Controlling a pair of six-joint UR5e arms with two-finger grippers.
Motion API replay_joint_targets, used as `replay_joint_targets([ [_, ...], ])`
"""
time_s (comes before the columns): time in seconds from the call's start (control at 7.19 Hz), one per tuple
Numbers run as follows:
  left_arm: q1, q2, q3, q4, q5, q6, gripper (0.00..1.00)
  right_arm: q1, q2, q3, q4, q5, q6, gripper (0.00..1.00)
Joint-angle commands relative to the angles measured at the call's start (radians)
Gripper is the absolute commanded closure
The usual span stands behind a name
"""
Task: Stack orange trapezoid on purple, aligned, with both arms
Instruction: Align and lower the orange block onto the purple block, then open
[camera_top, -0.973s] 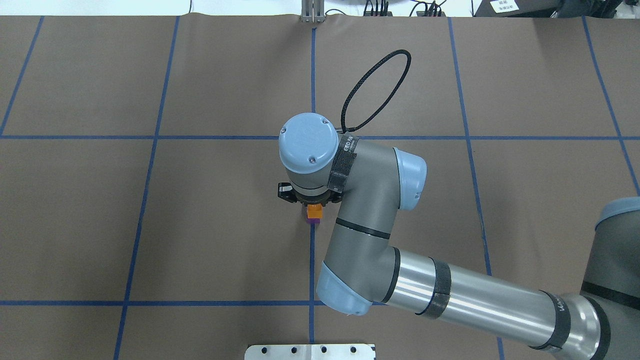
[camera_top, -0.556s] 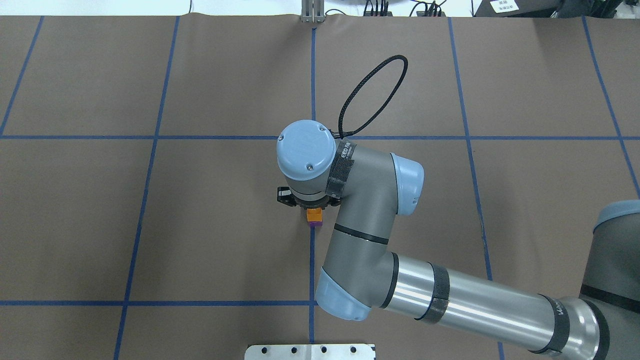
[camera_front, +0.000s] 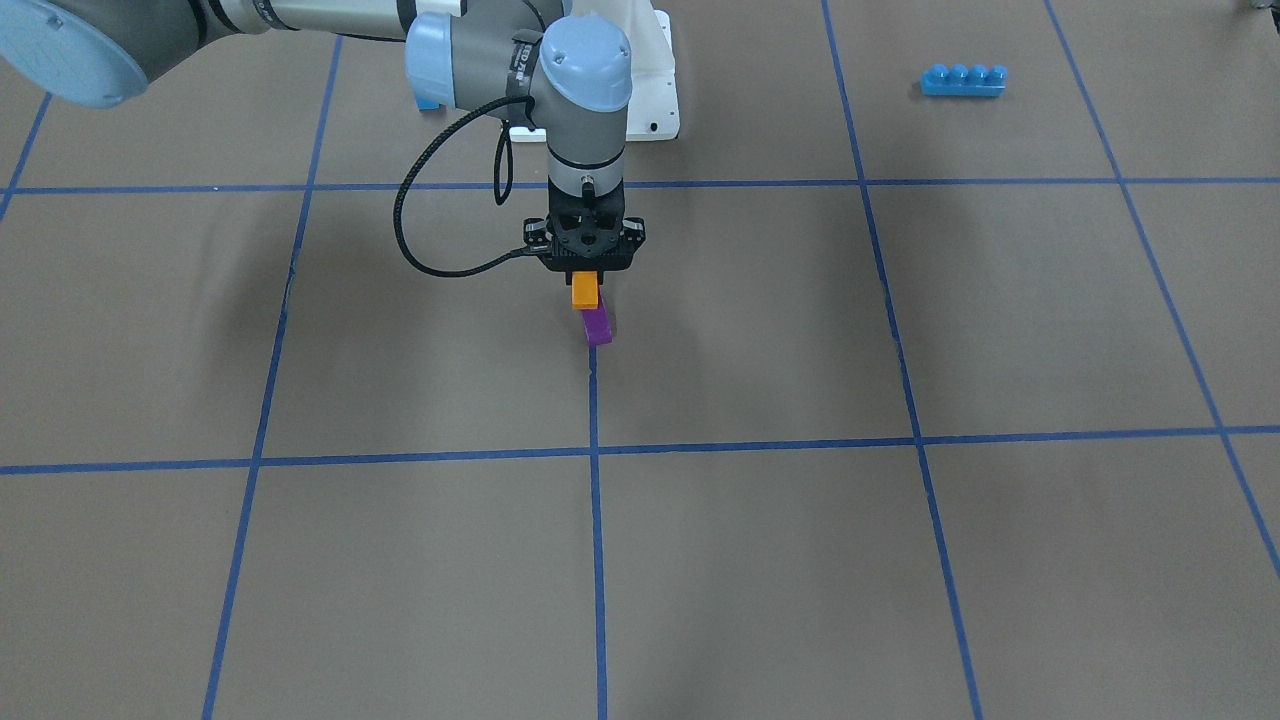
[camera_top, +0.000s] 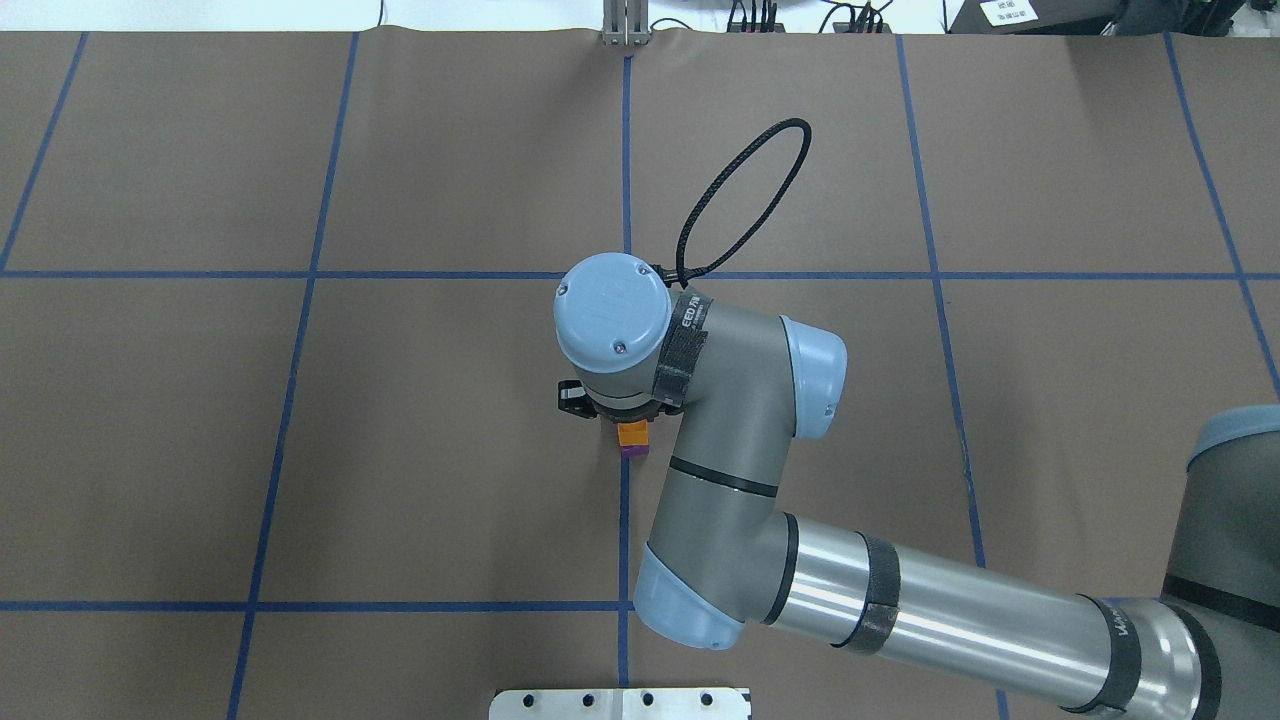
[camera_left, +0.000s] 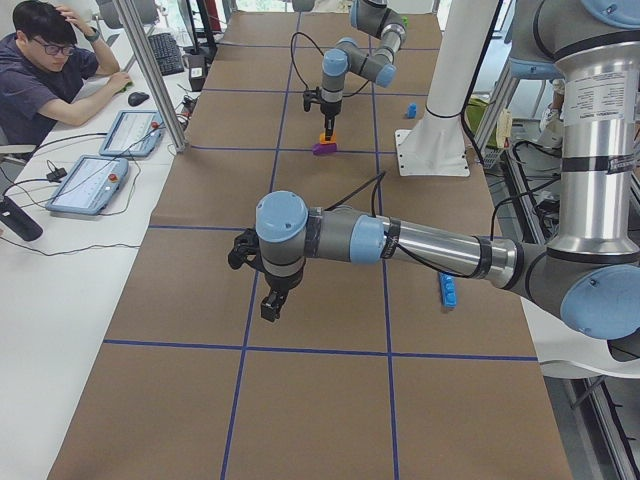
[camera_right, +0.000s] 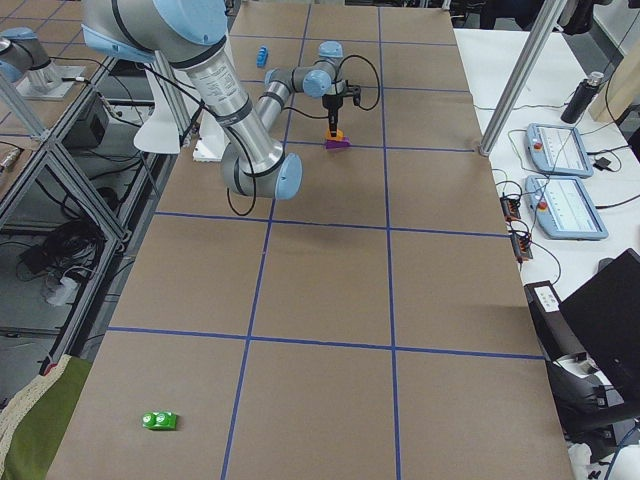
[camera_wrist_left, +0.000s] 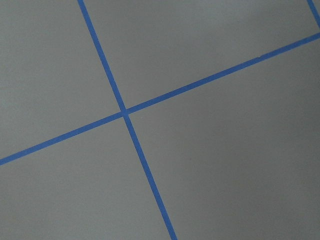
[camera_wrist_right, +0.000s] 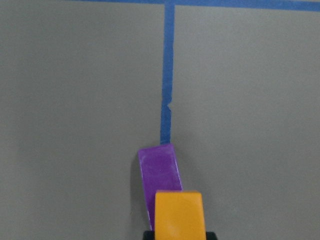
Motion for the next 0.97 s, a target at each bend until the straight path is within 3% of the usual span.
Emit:
replay_joint_targets([
  [0.0, 0.000, 0.000, 0.000, 0.000, 0.000, 0.000, 0.00, -0.004, -0.010, 0.001, 0.043, -0.004, -0.022, 1.00],
  [0.83, 0.000, 0.000, 0.001, 0.000, 0.000, 0.002, 0.00, -0.022, -0.016, 0.003, 0.051, -0.030, -0.068, 1.00],
])
